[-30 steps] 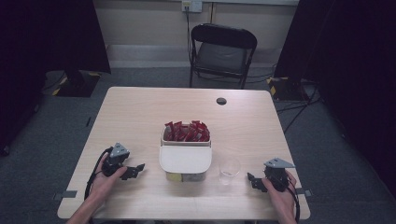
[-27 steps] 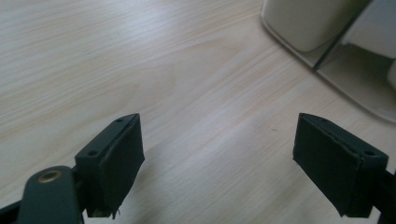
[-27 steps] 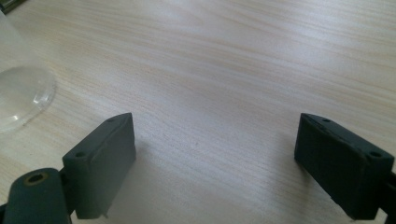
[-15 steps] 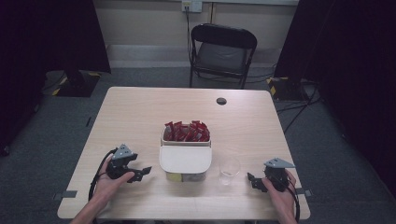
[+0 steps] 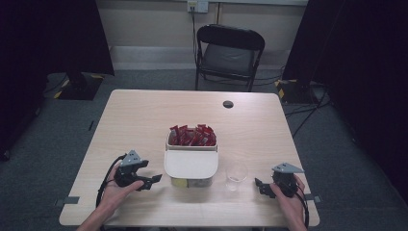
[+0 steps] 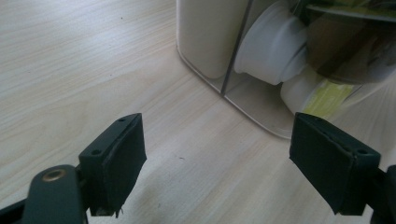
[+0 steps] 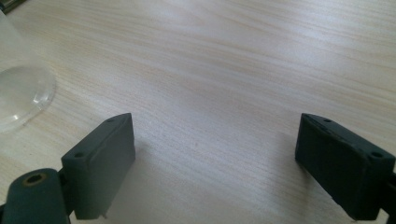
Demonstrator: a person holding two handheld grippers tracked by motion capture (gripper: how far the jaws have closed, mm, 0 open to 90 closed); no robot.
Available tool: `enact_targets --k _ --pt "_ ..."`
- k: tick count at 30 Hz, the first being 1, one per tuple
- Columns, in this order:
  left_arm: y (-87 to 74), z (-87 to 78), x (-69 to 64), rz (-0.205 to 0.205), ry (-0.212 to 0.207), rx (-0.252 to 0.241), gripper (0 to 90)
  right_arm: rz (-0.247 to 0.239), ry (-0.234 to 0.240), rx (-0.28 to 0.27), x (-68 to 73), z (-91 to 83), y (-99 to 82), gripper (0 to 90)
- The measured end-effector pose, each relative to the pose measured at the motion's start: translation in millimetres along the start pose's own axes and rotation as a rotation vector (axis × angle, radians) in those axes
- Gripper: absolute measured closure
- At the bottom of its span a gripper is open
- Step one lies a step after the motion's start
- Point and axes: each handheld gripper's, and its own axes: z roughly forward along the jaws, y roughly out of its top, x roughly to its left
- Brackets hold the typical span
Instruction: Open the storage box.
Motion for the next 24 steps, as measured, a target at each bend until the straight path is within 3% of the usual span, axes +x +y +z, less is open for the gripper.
enact_targets --k 13,24 --pt "8.5 0.8 -14.8 0.020 -0.074 -0.017 18.0 0.000 0.000 0.000 0.0 0.0 0.0 11.6" --pt "12.3 3.9 -20.2 0.026 -0.076 -0.022 17.5 0.000 0.000 0.000 0.0 0.0 0.0 11.6"
